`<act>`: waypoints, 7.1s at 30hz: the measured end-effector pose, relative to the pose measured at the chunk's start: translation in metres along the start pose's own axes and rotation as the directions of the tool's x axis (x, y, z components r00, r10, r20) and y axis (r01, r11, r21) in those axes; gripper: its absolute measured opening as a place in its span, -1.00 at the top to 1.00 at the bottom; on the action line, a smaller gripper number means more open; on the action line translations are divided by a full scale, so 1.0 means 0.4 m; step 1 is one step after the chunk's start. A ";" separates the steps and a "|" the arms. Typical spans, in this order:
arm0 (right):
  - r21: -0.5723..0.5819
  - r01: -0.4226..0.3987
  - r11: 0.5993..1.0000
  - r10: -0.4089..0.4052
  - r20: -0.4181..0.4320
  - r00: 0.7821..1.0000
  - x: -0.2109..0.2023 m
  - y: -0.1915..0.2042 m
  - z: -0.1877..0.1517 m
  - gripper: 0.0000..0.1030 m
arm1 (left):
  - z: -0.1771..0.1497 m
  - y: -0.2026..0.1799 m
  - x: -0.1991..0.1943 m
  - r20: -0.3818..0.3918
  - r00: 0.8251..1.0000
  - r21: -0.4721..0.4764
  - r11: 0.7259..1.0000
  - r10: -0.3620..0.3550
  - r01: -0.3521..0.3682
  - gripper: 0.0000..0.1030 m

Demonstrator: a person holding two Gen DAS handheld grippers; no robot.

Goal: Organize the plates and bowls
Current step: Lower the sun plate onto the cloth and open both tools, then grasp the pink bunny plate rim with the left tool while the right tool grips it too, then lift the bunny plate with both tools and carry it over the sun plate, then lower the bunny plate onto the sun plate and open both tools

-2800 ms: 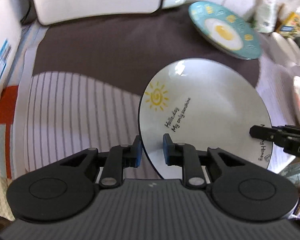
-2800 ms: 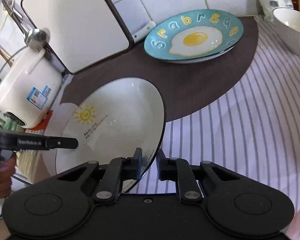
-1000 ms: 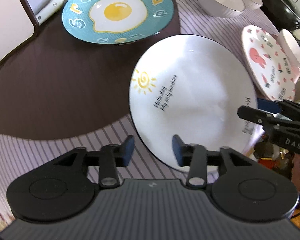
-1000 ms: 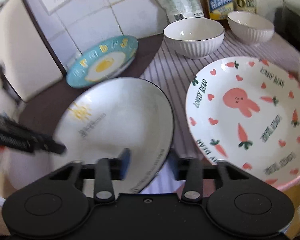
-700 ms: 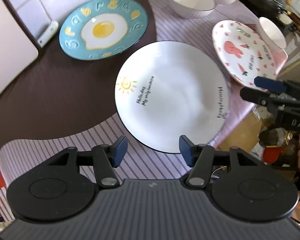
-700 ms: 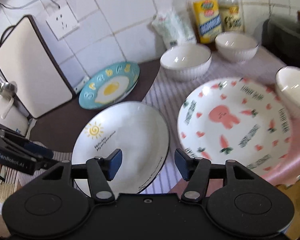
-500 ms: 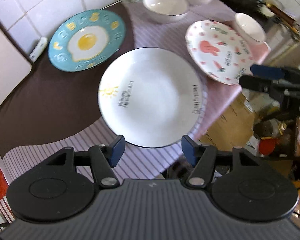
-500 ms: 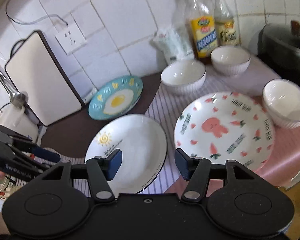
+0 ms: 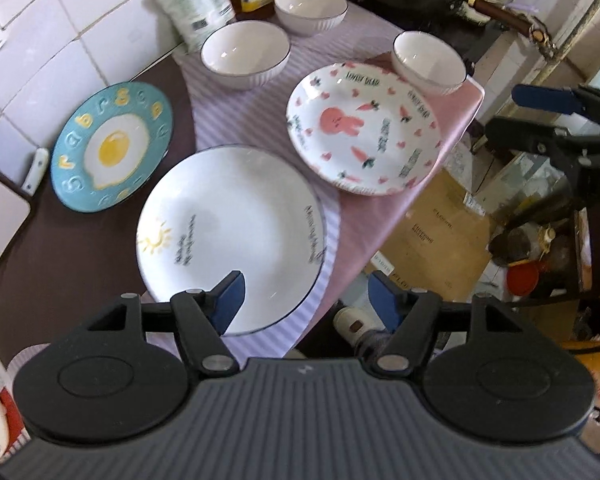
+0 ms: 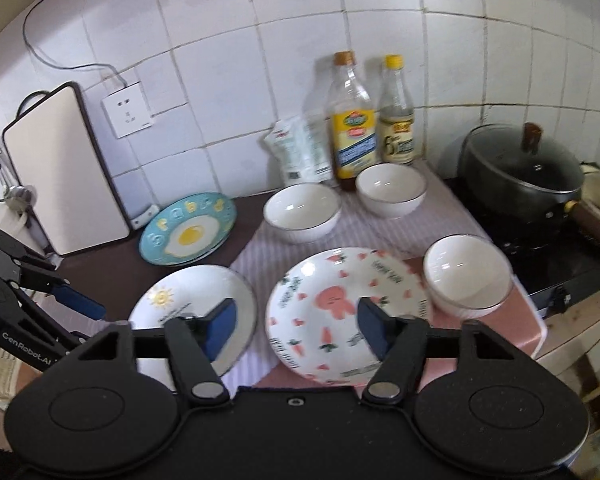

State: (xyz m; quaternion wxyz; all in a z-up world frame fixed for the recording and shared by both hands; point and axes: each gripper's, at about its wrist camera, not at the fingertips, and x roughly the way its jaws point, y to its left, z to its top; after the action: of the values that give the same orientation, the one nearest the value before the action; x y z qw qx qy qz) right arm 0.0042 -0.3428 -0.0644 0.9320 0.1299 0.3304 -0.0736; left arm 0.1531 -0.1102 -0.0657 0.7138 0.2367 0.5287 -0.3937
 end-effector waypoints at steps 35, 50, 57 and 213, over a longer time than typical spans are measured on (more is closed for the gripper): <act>0.139 -0.111 0.984 0.130 -0.133 0.983 0.353 -0.342 -0.137 -0.46 | 0.313 0.014 0.469 0.025 0.986 -0.103 0.981 0.166 -0.162 -0.70; 0.343 -0.078 0.936 0.148 -0.184 0.972 0.396 -0.360 -0.151 0.58 | 0.333 0.010 0.504 -0.038 0.998 -0.184 0.982 0.043 -0.049 0.44; 0.359 -0.089 0.929 0.177 -0.221 0.959 0.402 -0.372 -0.130 0.62 | 0.330 0.018 0.499 -0.075 0.996 -0.186 0.980 0.057 -0.070 0.48; -0.157 -0.236 0.959 0.221 -0.111 0.969 0.330 0.316 0.141 -0.18 | -0.154 0.416 0.055 0.060 0.994 -0.413 0.909 0.089 -0.056 0.36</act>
State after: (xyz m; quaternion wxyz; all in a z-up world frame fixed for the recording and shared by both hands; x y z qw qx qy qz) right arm 0.1677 -0.2452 -0.0814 0.9256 0.0910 0.3608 0.0689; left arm 0.2563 0.0254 -0.1199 0.7817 0.0855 0.5624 -0.2558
